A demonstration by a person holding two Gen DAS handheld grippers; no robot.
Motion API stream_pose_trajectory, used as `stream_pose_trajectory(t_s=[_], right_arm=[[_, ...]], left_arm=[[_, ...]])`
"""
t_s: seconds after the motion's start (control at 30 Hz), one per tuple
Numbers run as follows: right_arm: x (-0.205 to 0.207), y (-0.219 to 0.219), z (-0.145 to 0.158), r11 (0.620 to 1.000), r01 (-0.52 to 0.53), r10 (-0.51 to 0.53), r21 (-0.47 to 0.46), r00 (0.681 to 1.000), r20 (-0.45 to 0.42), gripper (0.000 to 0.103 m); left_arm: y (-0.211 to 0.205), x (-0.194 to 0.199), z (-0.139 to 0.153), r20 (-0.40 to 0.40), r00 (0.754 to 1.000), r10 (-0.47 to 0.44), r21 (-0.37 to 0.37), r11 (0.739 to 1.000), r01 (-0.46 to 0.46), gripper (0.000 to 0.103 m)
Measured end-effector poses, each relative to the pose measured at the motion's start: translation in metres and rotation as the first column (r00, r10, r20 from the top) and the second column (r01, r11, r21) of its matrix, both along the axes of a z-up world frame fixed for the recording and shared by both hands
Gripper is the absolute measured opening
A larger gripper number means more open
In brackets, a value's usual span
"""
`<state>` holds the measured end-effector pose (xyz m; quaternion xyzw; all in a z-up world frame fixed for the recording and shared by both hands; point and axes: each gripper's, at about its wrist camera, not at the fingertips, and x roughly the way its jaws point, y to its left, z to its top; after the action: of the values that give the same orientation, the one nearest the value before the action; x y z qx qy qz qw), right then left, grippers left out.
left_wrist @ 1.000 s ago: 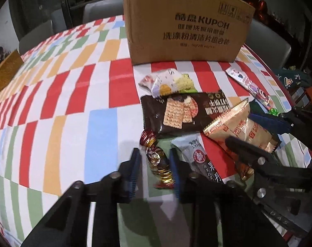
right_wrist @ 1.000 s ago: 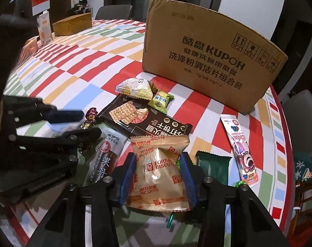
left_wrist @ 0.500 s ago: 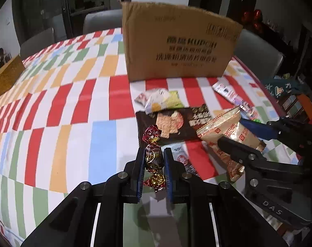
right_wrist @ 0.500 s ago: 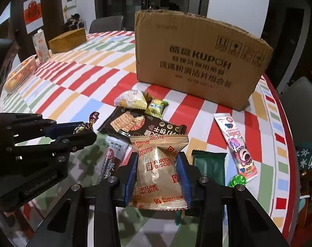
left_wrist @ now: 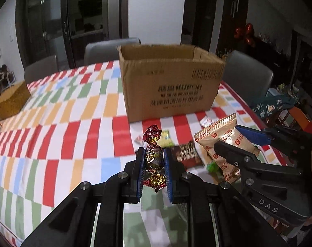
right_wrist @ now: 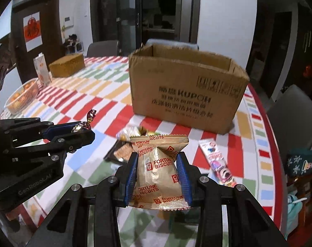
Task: Organize snacks
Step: 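Carry both snacks into the cardboard box and open both grippers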
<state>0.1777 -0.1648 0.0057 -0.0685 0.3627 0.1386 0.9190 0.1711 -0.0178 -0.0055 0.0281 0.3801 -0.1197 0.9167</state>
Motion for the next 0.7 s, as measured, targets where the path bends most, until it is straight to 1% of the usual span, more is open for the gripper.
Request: stream_pose_trajectory(t_s=[0.33,0.47,0.7], right_arm=[[0.009,-0.012,0.036,0.999,0.032,-0.034,0.023,0.995,0.094,0.039],[0.018,-0.017,0.053,0.998,0.046,-0.051,0.035,0.989,0.137,0.039],[0.045,-0.03,0.086,0.994,0.088,-0.098,0.059,0.974,0.206,0.039]], left_arm=[[-0.009,0.011,0.04,0.109,0.994,-0.012,-0.001,1.0,0.012,0.019],[-0.011,0.024,0.058,0.146,0.989,-0.016,-0.01,1.0,0.018,0.019],[-0.013,0.05,0.084,0.186,0.983,-0.013,-0.016,1.0,0.017,0.019]])
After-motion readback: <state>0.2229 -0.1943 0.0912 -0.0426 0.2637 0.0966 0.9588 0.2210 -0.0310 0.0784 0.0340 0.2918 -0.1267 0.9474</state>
